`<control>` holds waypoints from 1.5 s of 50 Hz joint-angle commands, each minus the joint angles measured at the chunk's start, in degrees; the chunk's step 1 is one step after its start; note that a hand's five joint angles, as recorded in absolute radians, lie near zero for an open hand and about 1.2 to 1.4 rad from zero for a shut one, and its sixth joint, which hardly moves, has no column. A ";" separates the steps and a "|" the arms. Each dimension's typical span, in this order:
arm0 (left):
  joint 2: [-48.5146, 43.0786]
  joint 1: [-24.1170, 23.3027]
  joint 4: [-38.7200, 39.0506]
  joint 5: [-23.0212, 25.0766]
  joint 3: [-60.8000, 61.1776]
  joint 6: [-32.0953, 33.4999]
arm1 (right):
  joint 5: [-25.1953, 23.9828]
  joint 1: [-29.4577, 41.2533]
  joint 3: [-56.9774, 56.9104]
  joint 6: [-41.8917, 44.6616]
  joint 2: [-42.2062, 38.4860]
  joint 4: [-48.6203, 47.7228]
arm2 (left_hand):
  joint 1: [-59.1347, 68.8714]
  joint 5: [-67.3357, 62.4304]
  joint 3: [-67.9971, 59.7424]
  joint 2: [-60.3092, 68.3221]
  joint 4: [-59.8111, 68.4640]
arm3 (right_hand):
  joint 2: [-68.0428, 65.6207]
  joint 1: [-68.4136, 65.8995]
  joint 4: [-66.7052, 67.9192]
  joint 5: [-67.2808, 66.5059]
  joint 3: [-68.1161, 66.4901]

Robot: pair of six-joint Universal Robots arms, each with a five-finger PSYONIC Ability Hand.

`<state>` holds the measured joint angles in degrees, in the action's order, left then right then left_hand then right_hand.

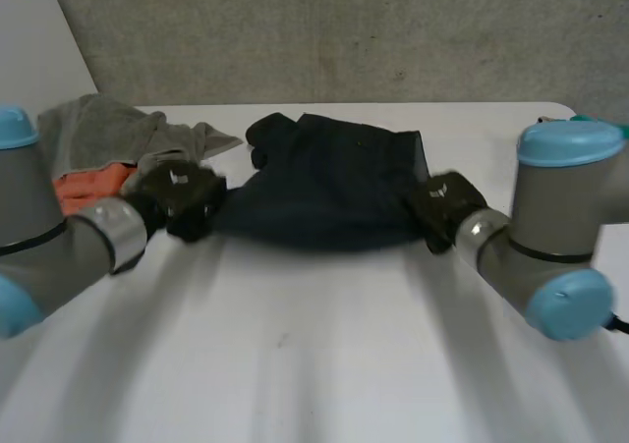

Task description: Fold the laundry.

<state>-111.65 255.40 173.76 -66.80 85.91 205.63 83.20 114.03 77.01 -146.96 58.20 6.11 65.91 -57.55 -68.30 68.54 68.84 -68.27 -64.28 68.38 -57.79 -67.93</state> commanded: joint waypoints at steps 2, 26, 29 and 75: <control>8.46 -1.13 -30.82 2.99 6.02 13.55 | -2.33 -3.20 13.15 16.07 13.86 23.84 | 14.09 -12.45 -11.69 11.46 11.16 | -11.73 -15.72 11.62 -12.21 -12.07; -14.28 -6.85 -26.83 -4.56 -31.97 13.66 | -0.24 -3.47 0.28 10.21 4.92 1.31 | 14.09 -12.45 -11.69 11.46 11.16 | -11.73 -15.72 11.62 -12.21 -12.07; -15.79 -7.02 -23.83 -5.44 -40.79 12.52 | 1.43 -2.24 -5.36 8.89 3.24 -4.16 | 14.09 -12.45 -11.69 11.46 11.16 | -11.73 -15.72 11.62 -12.21 -12.07; -9.82 -4.30 14.77 -8.26 -14.81 -5.95 | 7.06 -0.21 1.30 -0.87 -5.83 -29.59 | 14.09 -12.45 -11.69 11.46 11.16 | -11.73 -15.72 11.62 -12.21 -12.07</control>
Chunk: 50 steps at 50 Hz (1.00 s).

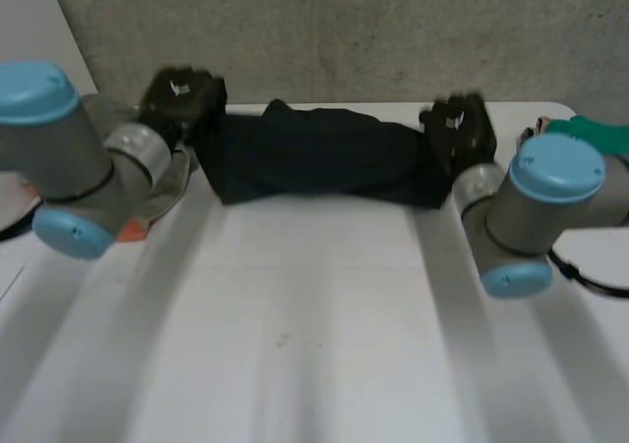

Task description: Fold the laundry.

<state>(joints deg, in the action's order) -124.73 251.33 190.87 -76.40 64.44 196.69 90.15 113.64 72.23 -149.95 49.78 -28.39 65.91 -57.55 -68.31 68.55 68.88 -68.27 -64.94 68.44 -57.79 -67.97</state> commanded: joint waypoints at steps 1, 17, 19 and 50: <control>5.53 -0.14 -3.47 1.77 6.84 3.34 | 0.28 0.35 6.34 2.64 5.38 5.88 | 14.09 -12.45 -11.69 11.45 11.12 | -11.73 -15.06 11.56 -12.21 -12.03; 22.97 3.28 -8.05 1.87 -24.34 -11.32 | 2.39 1.15 -15.18 -7.19 28.53 13.97 | 14.09 -12.45 -11.69 11.45 11.12 | -11.73 -15.06 11.56 -12.21 -12.03; 18.06 4.25 -10.59 0.73 -31.34 -13.60 | 3.88 0.79 -19.73 -8.16 25.30 16.07 | 14.09 -12.45 -11.69 11.45 11.12 | -11.73 -15.06 11.56 -12.21 -12.03; -29.34 2.67 -6.91 -4.10 -47.73 -2.72 | 15.58 6.42 -22.75 -4.39 -13.48 -1.04 | 14.09 -12.45 -11.69 11.45 11.12 | -11.73 -15.06 11.56 -12.21 -12.03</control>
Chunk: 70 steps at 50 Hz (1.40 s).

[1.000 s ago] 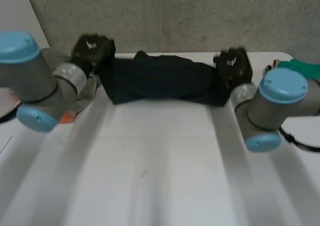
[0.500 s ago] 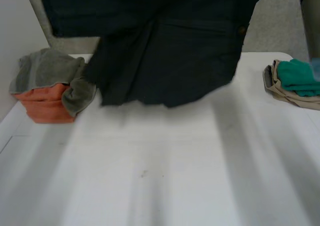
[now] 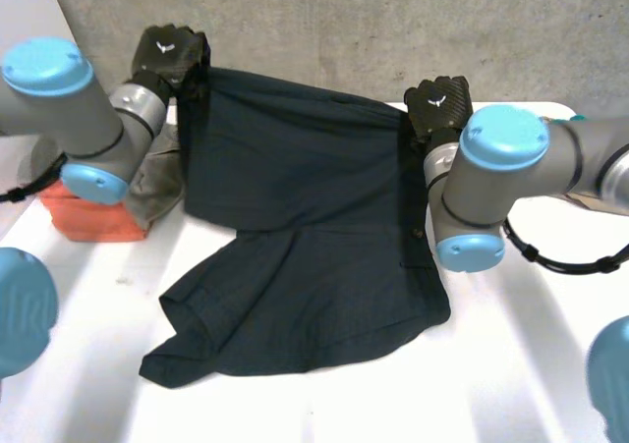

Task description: Fold the laundry.

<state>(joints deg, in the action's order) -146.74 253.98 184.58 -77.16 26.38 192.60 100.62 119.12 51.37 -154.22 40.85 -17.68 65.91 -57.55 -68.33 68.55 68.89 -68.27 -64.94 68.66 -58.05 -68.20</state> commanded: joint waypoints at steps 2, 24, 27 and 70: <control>-8.91 0.03 -2.02 -4.57 -13.09 1.46 | 5.20 1.02 -2.15 -0.38 -5.16 -16.22 | 14.09 -12.45 -11.67 11.45 11.11 | -8.55 -11.87 8.16 -8.77 -8.61; 19.72 -0.94 -8.27 -7.04 18.24 14.29 | -11.84 -3.28 -1.81 -2.84 10.29 26.19 | -55.91 57.55 58.33 -58.55 -58.89 | 58.27 54.94 -58.66 58.05 58.20; 26.83 -1.38 -10.46 -6.95 28.09 15.87 | -14.65 -4.69 3.90 -2.75 15.74 33.22 | -55.91 57.55 58.33 -58.55 -58.89 | 58.27 54.94 -58.66 58.05 58.20; 43.64 1.26 -20.75 -0.09 77.59 13.50 | -35.85 -6.98 61.48 7.27 33.51 0.46 | -32.32 33.96 34.74 -34.96 -35.30 | 25.49 22.16 -25.88 25.27 25.42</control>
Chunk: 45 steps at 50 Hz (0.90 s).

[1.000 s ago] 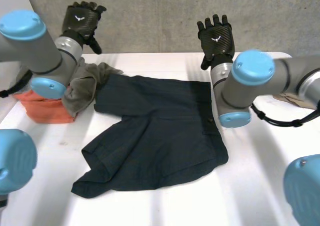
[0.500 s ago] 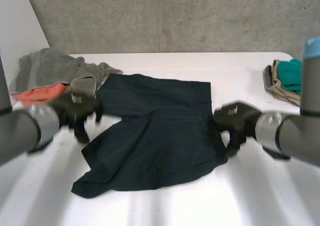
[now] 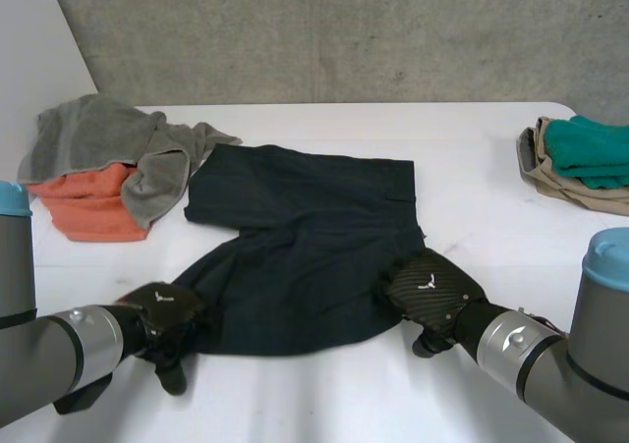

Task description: Fold the laundry.

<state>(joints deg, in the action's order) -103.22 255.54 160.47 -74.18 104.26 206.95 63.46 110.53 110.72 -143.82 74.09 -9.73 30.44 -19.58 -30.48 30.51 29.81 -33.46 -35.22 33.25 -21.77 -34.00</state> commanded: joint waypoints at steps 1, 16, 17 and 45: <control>0.22 -0.39 3.27 -3.16 -0.29 -0.93 | 1.66 1.88 2.22 -3.30 0.35 -8.01 | 3.82 -4.68 -3.77 3.75 4.45 | -11.84 -10.08 12.05 -13.53 -11.30; 5.58 2.33 1.34 -2.72 1.12 -1.28 | 10.81 3.99 1.43 -6.03 8.96 -0.12 | 7.02 -7.88 -6.97 6.95 7.65 | -10.03 -8.27 10.24 -11.72 -9.49; 5.58 2.42 1.34 -2.64 1.12 -1.28 | 10.98 4.07 1.51 -6.29 9.40 0.41 | 7.02 -7.88 -6.98 6.95 7.66 | -8.01 -6.26 8.22 -9.71 -7.47; 8.65 2.59 3.18 -2.99 2.17 -1.90 | 19.24 9.70 3.19 -12.36 -4.48 -17.51 | 3.86 -4.71 -3.81 3.79 4.49 | -32.29 -30.54 32.50 -33.98 -31.75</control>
<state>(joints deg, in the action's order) -96.26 257.37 163.69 -76.97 106.45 205.44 80.30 119.49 114.81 -155.20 71.83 -25.20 35.96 -26.30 -36.58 36.34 36.30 -35.84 -35.71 35.66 -26.24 -35.89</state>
